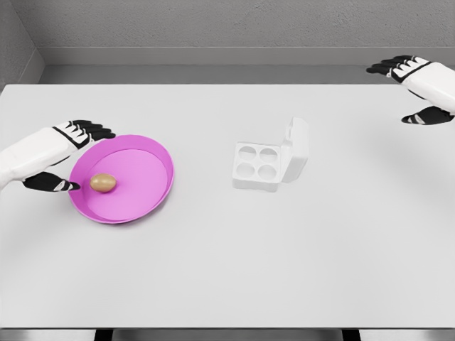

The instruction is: Pack egg into the box and close the box lid

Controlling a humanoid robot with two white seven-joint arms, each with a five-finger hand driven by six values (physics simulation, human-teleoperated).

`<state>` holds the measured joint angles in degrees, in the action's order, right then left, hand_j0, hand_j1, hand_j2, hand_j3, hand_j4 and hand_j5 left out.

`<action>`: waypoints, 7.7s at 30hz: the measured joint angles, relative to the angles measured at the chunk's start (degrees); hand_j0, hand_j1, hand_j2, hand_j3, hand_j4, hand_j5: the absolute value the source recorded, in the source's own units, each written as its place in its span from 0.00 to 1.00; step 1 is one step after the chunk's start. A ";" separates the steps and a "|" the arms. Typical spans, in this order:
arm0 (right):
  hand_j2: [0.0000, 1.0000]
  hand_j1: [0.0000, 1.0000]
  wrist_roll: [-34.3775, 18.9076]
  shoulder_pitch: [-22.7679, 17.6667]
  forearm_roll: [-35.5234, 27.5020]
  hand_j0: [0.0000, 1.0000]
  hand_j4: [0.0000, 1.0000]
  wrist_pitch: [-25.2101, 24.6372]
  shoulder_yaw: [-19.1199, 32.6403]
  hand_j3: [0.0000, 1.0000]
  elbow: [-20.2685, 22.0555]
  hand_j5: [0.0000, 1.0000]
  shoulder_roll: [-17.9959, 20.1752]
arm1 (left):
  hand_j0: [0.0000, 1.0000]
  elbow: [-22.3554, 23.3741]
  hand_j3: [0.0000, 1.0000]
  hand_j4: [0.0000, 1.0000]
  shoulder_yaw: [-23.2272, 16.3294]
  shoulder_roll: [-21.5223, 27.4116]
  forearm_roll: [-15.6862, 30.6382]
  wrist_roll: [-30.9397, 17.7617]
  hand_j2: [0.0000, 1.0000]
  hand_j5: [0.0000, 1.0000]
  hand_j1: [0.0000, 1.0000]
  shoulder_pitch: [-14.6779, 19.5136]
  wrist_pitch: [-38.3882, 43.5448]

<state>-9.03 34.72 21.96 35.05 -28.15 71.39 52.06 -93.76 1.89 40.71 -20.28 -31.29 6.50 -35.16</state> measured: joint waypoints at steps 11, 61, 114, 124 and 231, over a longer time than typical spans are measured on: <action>1.00 1.00 -0.86 -1.58 0.46 1.00 1.00 0.00 -0.47 1.00 5.10 1.00 0.09 | 1.00 -2.48 1.00 1.00 -0.45 -0.50 3.06 -2.83 1.00 1.00 1.00 -1.32 -0.02; 1.00 1.00 -9.83 -3.78 8.60 1.00 1.00 0.04 -4.94 1.00 4.26 1.00 -2.18 | 0.84 -1.16 0.84 0.84 -11.81 2.86 12.29 -3.73 0.84 0.84 0.84 2.64 27.80; 1.00 1.00 -9.73 -3.87 8.34 1.00 1.00 0.04 -4.94 1.00 4.56 1.00 -1.94 | 0.67 -0.61 0.67 0.67 -11.99 -2.18 -2.59 -3.73 0.67 0.67 0.67 2.11 27.89; 1.00 1.00 -9.75 -4.04 8.34 1.00 1.00 0.04 -4.69 1.00 5.79 1.00 -1.77 | 0.64 -0.60 0.64 0.64 -12.00 -2.18 -2.65 -3.73 0.64 0.64 0.64 1.67 27.92; 1.00 1.00 -9.43 -4.31 8.26 1.00 1.00 0.04 -4.58 1.00 6.99 1.00 -1.93 | 0.30 0.35 0.30 0.30 -16.06 -38.45 -16.56 -3.77 0.30 0.30 0.30 12.39 27.60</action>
<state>-18.46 30.41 30.22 35.09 -32.73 78.38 50.12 -93.42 -14.18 2.26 -36.85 -35.06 18.90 -7.56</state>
